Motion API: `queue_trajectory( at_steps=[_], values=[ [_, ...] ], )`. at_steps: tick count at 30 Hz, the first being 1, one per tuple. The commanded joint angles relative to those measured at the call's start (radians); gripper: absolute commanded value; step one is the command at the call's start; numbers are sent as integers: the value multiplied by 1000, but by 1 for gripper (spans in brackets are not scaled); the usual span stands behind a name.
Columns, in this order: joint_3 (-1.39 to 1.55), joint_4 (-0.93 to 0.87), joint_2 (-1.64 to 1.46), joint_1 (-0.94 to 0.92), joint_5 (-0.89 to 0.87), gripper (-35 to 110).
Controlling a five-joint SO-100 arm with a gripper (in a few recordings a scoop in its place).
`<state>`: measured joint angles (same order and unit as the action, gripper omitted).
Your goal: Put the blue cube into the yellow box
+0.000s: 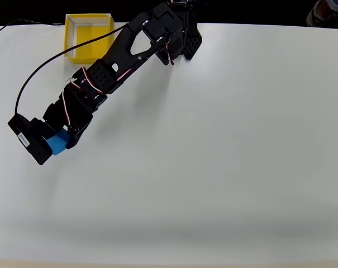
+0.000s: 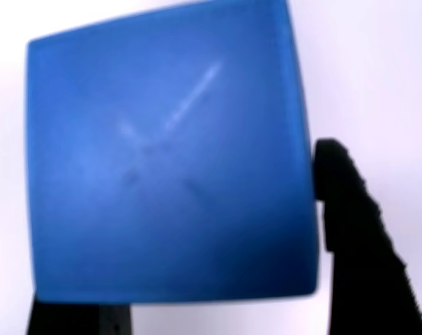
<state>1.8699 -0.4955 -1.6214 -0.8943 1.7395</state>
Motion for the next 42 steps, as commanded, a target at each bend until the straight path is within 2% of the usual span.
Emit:
queue_trajectory(
  at_steps=[1, 8, 15, 28, 38, 42],
  values=[
    [-132, -81, -213, -169, 11, 7],
    [-52, -219, -304, -353, 20, 7],
    [20, -365, -403, -456, 14, 7],
    [255, -494, -629, -620, 20, 6],
    [344, -476, -629, -718, 5, 6],
    [423, -405, -653, -730, -29, 7]
  ],
)
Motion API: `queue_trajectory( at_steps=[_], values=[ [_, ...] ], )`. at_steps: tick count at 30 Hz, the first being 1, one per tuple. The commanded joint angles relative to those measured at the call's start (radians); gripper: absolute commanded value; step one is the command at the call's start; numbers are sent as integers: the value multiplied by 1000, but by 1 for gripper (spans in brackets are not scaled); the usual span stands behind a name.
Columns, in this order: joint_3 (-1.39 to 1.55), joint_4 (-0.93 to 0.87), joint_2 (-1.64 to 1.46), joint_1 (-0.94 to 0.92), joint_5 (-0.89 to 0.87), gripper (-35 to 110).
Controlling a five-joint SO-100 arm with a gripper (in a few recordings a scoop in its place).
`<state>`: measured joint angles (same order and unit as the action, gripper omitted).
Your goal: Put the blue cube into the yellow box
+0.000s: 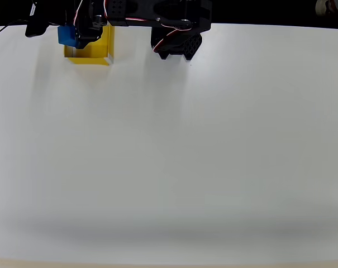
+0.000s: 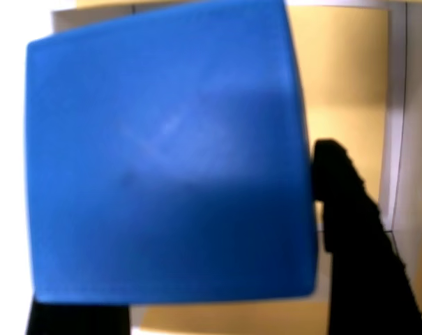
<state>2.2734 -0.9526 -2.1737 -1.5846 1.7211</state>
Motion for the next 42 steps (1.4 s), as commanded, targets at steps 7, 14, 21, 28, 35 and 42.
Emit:
queue_trajectory(
  at_steps=[7, 14, 21, 28, 35, 42],
  values=[
    [150, 112, -166, -44, -17, 8],
    [255, 204, -227, -44, -28, 27],
    [310, 224, -290, -38, 6, 34],
    [308, 109, -405, -12, 120, 31],
    [239, -114, -546, 106, 184, 23],
    [178, -298, -655, 313, 176, 15]
  ],
)
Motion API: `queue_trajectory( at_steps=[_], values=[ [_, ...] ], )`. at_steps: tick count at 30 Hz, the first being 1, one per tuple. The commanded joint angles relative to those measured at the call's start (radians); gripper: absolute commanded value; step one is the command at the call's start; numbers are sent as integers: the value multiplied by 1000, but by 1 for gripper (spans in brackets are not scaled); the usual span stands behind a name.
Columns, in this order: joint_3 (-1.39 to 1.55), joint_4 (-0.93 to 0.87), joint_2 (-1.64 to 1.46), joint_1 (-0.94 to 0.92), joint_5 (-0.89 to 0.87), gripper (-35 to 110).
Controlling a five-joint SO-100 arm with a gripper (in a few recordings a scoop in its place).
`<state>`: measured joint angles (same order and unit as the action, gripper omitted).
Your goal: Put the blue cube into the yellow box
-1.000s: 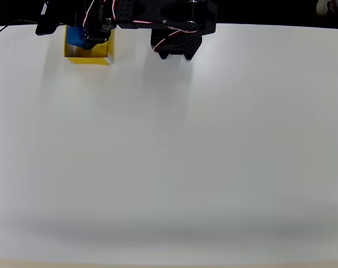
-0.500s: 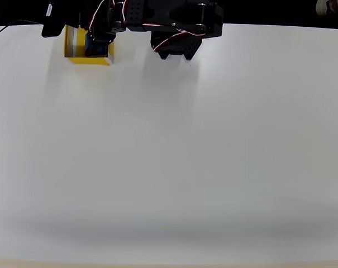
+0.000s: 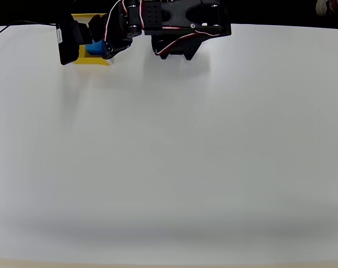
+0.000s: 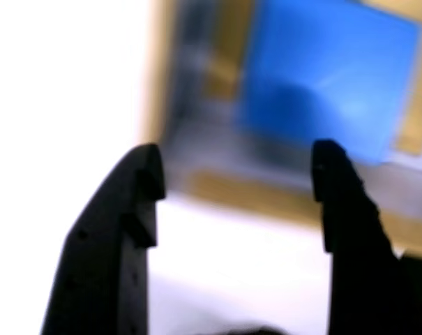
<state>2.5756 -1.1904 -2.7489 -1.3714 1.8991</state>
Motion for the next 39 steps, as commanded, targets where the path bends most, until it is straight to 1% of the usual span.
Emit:
queue_trajectory(
  at_steps=[1, 8, 11, 15, 20, 24, 28, 33, 39],
  values=[
    [-126, -75, -95, 137, -2, 14],
    [-97, -172, -196, 397, 2, 7],
    [-44, -183, -253, 525, -14, 4],
    [51, -212, -379, 695, -26, 2],
    [229, -199, -555, 881, -9, 1],
    [291, -172, -557, 1014, -69, 0],
    [328, -195, -566, 1147, -120, 0],
    [374, -189, -583, 1243, -153, 0],
    [423, -189, -586, 1295, -181, 0]
  ],
)
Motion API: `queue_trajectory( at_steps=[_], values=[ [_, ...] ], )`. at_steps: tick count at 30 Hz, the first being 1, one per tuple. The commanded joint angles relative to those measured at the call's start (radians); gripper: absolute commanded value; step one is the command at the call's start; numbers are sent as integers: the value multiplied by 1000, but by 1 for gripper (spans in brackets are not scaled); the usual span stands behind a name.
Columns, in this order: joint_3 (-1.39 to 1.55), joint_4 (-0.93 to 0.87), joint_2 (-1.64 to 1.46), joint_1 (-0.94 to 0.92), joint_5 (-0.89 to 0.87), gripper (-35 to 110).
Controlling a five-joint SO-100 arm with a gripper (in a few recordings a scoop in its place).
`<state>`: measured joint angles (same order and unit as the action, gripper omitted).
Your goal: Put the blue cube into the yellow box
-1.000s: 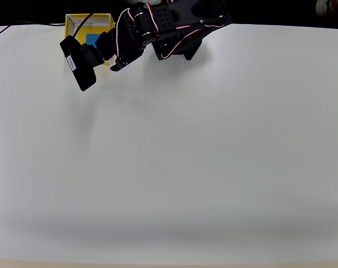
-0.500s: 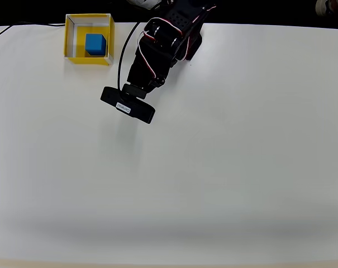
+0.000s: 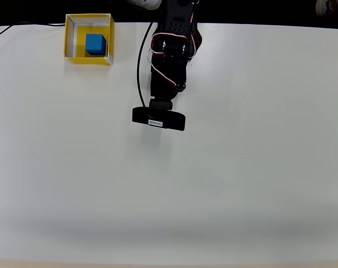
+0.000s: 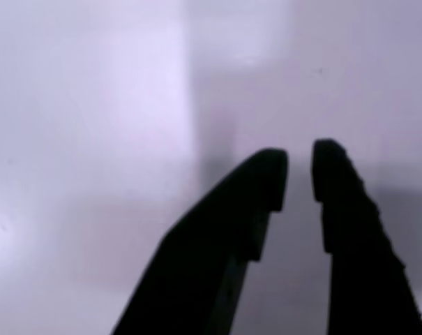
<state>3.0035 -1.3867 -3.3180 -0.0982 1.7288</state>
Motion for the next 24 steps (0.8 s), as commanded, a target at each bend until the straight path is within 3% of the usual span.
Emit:
queue_trajectory(
  at_steps=[1, 24],
  values=[
    [6, 8, -17, 35, -18, 0],
    [141, 26, -21, 140, -80, 0]
  ],
)
